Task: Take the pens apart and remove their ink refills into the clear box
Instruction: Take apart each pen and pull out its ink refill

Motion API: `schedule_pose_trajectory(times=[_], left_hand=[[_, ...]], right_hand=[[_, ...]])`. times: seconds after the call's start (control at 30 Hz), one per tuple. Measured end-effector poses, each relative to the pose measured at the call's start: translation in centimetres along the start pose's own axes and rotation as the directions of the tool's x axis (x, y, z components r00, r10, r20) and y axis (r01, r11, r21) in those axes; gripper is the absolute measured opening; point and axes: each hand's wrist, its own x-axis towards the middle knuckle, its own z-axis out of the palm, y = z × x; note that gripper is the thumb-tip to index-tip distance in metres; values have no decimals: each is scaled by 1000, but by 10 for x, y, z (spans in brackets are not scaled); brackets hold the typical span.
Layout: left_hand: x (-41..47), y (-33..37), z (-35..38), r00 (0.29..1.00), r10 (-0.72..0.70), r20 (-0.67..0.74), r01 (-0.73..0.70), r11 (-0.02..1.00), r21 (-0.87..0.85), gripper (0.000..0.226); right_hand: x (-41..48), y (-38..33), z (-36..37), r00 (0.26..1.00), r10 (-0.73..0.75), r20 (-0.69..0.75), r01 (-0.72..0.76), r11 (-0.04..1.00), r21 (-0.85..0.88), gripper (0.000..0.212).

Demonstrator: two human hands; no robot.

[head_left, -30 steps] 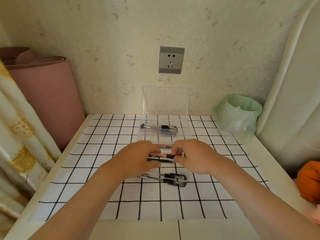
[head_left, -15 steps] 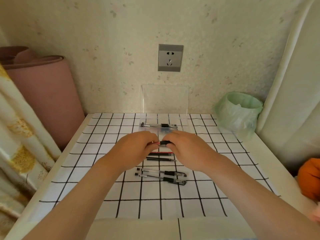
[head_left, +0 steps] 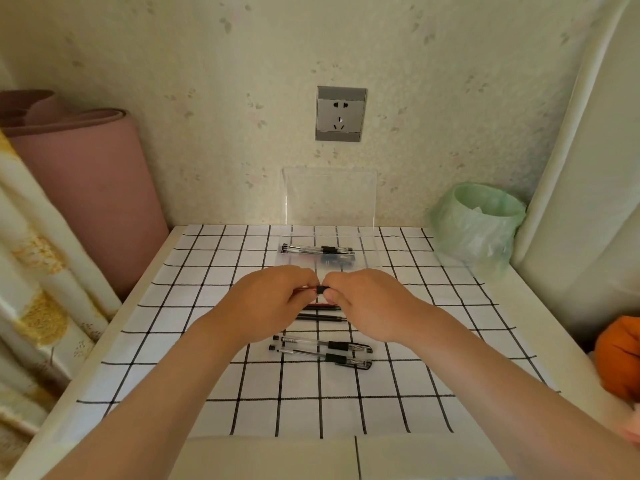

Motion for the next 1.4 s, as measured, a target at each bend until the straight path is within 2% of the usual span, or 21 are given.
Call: schedule_pose_trajectory(times=[0.13,0.3,0.4,0.57,0.7,0.8,0.9,1.0,1.4], left_hand=[[-1,-1,0,999,17,-41,-15,999,39,13],[2,3,11,999,45,-1,-45,997,66,19],[2,2,11,997,65,-30,-63,996,62,20],[1,-2,6,998,52,-25,-52,999,18,18],[0,-5,2,999,47,-17,-46,997,54,16],[0,-9,0,999,-11,38,7,995,100,14],[-1,-18,-4,988,-118,97,108,989,97,10],[-3,-25,-6,977,-169,129,166,985,40,8],[-3,-28,-4,968,-185,170,188,982,-2,10]], right_hand=[[-1,-3,1,1000,-2,4,2,1000,11,25],[-7,-6,5,998,14,56,-12,999,-48,17],[-7,-2,2,997,35,73,-35,999,8,22],[-4,0,0,999,-13,45,15,999,-38,25],[-2,0,-1,999,0,51,-3,997,78,29],[-7,3,1,991,74,107,-86,990,113,40],[-11,16,4,952,174,252,-217,963,157,31],[-14,29,7,916,229,329,-277,955,105,39],[-15,38,16,930,193,312,-239,964,119,60]])
